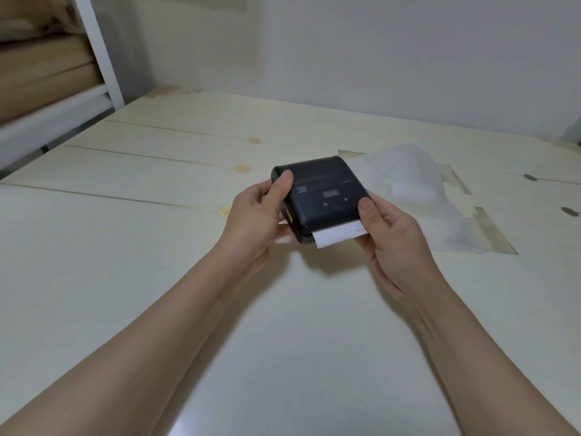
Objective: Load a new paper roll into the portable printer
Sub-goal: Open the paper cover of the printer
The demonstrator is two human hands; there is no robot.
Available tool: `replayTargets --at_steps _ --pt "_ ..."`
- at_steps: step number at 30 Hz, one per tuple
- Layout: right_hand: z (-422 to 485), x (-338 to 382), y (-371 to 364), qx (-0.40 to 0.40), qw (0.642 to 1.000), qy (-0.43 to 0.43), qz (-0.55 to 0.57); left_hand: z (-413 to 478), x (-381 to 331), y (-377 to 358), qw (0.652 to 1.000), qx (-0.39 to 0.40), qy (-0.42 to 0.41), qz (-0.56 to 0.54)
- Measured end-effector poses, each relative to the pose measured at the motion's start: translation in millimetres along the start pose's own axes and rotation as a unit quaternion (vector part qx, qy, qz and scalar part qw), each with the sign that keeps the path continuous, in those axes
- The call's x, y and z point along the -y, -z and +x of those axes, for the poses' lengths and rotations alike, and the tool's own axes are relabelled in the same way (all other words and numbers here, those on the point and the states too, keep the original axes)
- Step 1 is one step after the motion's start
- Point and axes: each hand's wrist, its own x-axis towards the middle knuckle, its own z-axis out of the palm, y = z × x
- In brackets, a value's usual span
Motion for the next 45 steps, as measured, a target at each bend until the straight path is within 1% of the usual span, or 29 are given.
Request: replayTargets --at_steps 4,7,9,12,15,20,22,24,25,26,27,29,30,31,32,33,36,39,42,45 --pt "-0.9 3.4 -1.8 0.009 1.000 0.000 0.003 -0.5 -4.5 -0.2 1.000 -0.007 -0.025 0.017" --pt "-3.3 4.8 -3.4 0.009 0.998 0.003 -0.056 4.1 -6.8 8.0 0.995 -0.009 -0.055 0.082" --pt "-6.0 7.4 -2.3 -0.009 0.995 0.006 -0.100 5.8 -4.4 14.6 0.990 0.013 -0.038 0.135" --pt "-10.3 10.9 1.6 -0.035 0.989 0.004 -0.143 7.2 1.1 20.6 0.989 0.047 0.006 0.138" --pt "-12.8 10.1 2.5 -0.036 0.986 -0.021 -0.164 8.9 2.4 21.9 0.985 0.072 -0.006 0.157" --pt "-10.7 5.9 4.8 -0.042 0.968 -0.041 -0.244 11.5 8.2 24.0 0.975 0.074 -0.031 0.209" --pt "-10.1 5.0 4.7 -0.043 0.963 -0.042 -0.264 10.8 9.0 20.9 0.970 0.059 -0.034 0.232" --pt "-9.7 4.1 5.1 -0.045 0.957 -0.039 -0.285 8.9 9.0 17.5 0.962 0.010 -0.045 0.270" --pt "-9.5 4.1 5.2 -0.048 0.954 -0.038 -0.295 6.8 7.6 16.8 0.952 -0.017 -0.066 0.298" --pt "-9.4 4.6 4.8 -0.053 0.951 -0.037 -0.303 5.0 5.3 17.7 0.941 -0.024 -0.093 0.324" --pt "-8.8 3.5 5.5 -0.059 0.948 -0.033 -0.312 3.0 1.8 19.5 0.933 -0.003 -0.107 0.343" --pt "-8.4 2.1 6.2 -0.079 0.941 -0.025 -0.327 -2.3 -7.4 23.5 0.919 0.104 -0.071 0.374" --pt "-8.7 2.3 5.8 -0.089 0.939 -0.020 -0.332 -4.4 -11.2 25.1 0.897 0.155 -0.052 0.411" --pt "-8.7 2.1 5.7 -0.096 0.936 -0.014 -0.337 -4.6 -13.1 27.1 0.871 0.185 -0.051 0.451" --pt "-9.1 2.8 5.1 -0.102 0.936 -0.010 -0.338 -3.3 -13.7 29.1 0.859 0.191 -0.062 0.471" --pt "-9.2 3.2 4.8 -0.108 0.937 -0.011 -0.333 -1.5 -14.0 30.4 0.859 0.186 -0.072 0.471" --pt "-9.4 5.3 3.6 -0.124 0.946 -0.017 -0.300 3.5 -16.0 34.9 0.902 0.171 -0.056 0.392" --pt "-9.2 9.8 2.1 -0.128 0.961 -0.004 -0.246 9.3 -16.7 38.9 0.924 0.156 -0.050 0.346" --pt "-8.1 13.6 -3.0 -0.119 0.975 0.015 -0.189 10.4 -15.1 30.8 0.951 0.094 -0.044 0.291" --pt "-3.9 10.6 -5.3 -0.122 0.975 0.026 -0.185 11.8 -14.2 17.7 0.969 0.017 -0.015 0.247"
